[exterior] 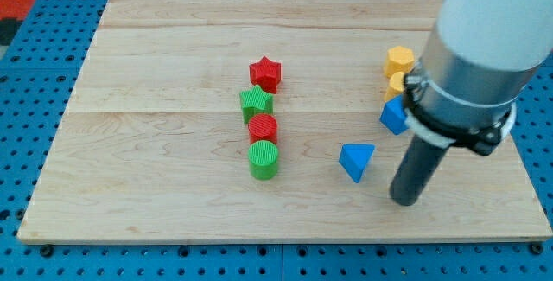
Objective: Keep the blue blocks under the yellow blocks
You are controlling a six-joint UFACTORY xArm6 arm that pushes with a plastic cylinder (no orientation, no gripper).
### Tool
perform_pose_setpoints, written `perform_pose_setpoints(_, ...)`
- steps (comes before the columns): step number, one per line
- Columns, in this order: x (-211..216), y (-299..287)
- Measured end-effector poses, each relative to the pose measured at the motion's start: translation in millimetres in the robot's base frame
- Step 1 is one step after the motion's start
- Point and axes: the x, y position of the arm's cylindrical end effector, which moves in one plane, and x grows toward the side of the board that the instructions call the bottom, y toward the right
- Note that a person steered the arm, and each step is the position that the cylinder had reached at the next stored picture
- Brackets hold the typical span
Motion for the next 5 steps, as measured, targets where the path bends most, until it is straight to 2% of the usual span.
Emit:
perform_pose_setpoints(1, -2.9, -45.0)
perform_pose_setpoints(2, -23.9, -89.6)
perform_pose_setpoints(3, -44.5, -88.0)
perform_pose_setpoints(5, -48.4, -18.2)
